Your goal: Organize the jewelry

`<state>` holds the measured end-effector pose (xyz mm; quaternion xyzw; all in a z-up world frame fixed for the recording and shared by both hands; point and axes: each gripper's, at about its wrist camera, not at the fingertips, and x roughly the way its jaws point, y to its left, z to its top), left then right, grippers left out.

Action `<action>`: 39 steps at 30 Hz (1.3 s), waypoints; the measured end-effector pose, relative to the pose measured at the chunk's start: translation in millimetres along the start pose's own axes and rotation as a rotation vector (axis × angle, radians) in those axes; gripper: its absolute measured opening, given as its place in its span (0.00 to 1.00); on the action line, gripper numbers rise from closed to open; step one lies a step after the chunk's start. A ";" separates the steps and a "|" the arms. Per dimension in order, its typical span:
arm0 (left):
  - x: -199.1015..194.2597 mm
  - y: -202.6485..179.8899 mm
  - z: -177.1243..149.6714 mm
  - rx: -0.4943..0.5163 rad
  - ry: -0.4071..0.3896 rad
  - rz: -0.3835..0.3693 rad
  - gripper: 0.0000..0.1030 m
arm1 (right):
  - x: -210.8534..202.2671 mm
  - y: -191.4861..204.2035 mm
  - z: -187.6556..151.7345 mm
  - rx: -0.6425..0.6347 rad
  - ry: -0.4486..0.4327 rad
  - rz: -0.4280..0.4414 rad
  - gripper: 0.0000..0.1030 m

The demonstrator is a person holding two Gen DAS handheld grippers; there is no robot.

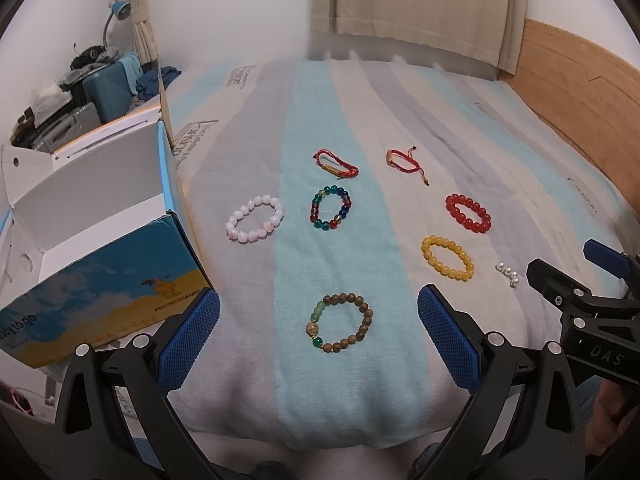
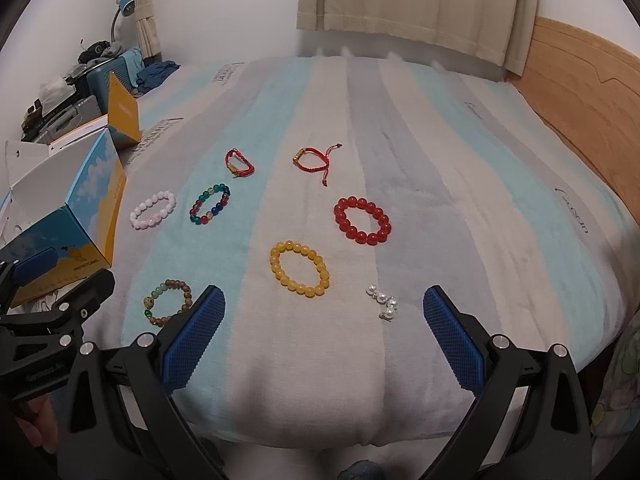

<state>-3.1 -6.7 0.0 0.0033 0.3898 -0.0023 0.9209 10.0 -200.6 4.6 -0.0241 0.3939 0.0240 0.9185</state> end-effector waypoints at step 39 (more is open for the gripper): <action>2.5 -1.4 -2.1 0.019 -0.005 0.016 0.94 | 1.1 2.1 -0.1 -0.013 0.003 -0.005 0.93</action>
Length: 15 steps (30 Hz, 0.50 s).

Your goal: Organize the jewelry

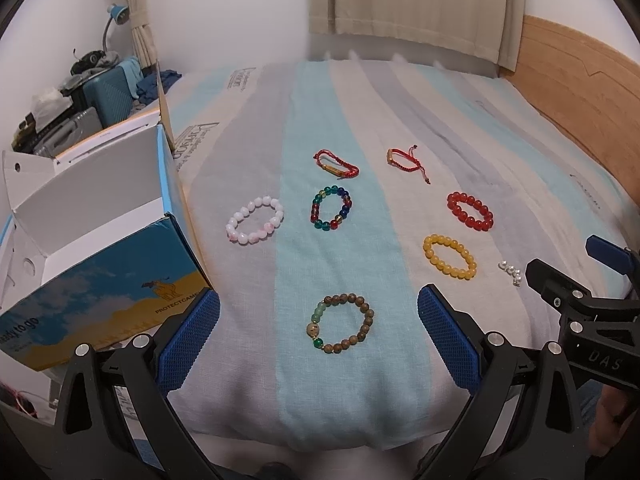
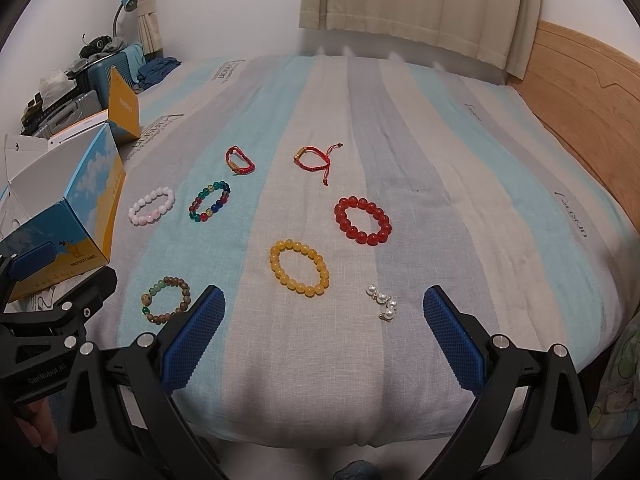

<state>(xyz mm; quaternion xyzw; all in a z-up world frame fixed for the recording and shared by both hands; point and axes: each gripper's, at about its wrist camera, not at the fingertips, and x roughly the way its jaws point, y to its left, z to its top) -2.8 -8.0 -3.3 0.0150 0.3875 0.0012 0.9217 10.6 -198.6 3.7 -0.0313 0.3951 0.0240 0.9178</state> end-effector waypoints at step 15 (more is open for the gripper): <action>3.3 -4.7 -0.3 0.006 0.008 0.002 0.94 | -0.3 -0.2 0.2 0.001 0.000 -0.002 0.93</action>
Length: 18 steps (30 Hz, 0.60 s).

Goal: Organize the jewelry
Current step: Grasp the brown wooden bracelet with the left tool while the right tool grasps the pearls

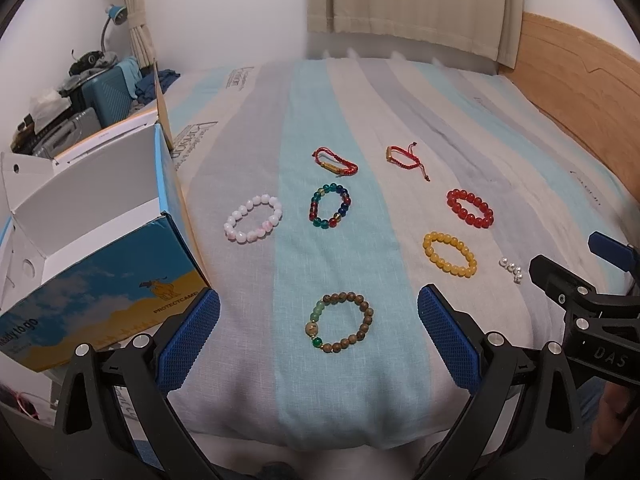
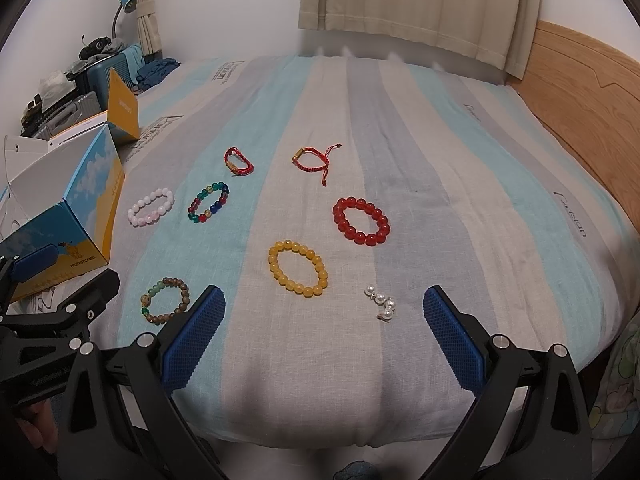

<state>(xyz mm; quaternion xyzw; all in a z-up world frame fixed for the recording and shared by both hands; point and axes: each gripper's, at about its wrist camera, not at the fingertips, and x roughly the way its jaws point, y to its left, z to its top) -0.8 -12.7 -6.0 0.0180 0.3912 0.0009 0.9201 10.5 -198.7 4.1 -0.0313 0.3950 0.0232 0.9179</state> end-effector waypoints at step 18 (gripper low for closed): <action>101.4 -15.9 -10.3 0.062 0.179 -0.073 0.93 | 94.3 -59.1 3.3 -0.018 0.246 -0.009 0.81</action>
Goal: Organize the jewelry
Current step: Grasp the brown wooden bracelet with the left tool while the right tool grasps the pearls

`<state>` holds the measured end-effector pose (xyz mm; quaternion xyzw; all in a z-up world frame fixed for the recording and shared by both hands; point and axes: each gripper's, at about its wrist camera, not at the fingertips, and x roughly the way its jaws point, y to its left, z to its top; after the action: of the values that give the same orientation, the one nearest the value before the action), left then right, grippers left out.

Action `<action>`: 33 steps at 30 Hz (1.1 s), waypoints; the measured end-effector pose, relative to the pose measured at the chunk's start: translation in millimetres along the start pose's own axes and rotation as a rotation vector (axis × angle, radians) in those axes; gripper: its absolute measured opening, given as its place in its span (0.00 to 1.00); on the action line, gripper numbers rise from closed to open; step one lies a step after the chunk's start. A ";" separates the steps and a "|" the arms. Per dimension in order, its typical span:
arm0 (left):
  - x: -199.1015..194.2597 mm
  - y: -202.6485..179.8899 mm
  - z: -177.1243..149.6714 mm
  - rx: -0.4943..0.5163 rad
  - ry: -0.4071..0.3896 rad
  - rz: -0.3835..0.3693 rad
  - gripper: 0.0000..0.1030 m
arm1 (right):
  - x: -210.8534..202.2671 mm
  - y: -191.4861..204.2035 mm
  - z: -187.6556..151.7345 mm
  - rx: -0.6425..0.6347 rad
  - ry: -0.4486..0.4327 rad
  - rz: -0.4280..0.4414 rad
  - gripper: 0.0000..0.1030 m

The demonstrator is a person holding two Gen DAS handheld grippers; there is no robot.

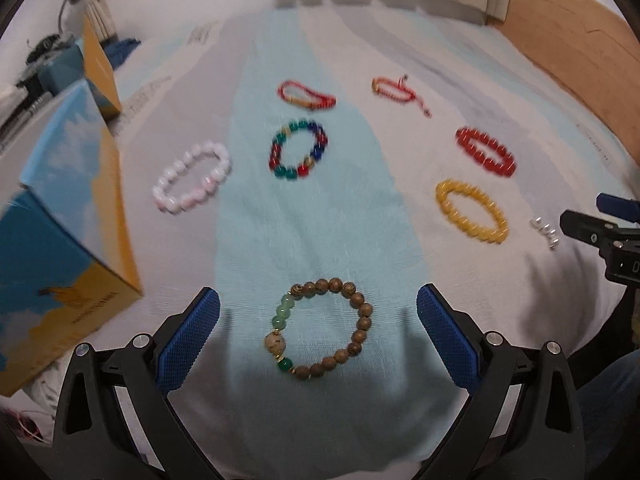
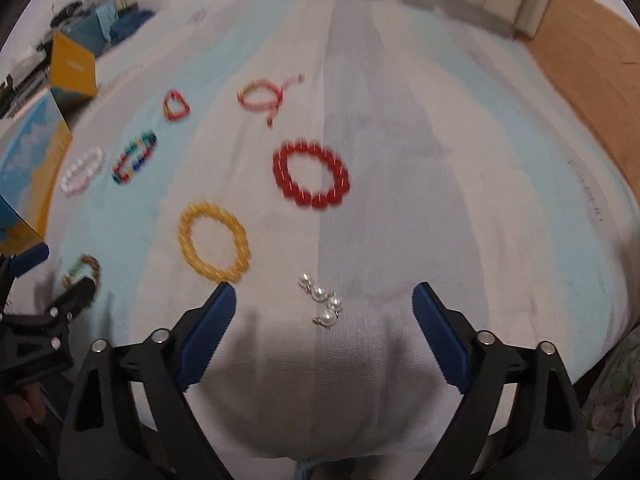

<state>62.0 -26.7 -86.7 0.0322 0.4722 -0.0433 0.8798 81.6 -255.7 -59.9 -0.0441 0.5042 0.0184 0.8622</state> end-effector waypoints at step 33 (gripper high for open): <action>12.7 -3.6 -6.8 0.016 0.078 -0.146 0.09 | 38.8 -26.4 -4.6 0.128 0.123 0.103 0.12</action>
<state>63.0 -30.2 -101.1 0.0063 0.5069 -0.1100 0.8549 98.7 -282.9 -94.5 0.0361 0.5580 0.0279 0.8286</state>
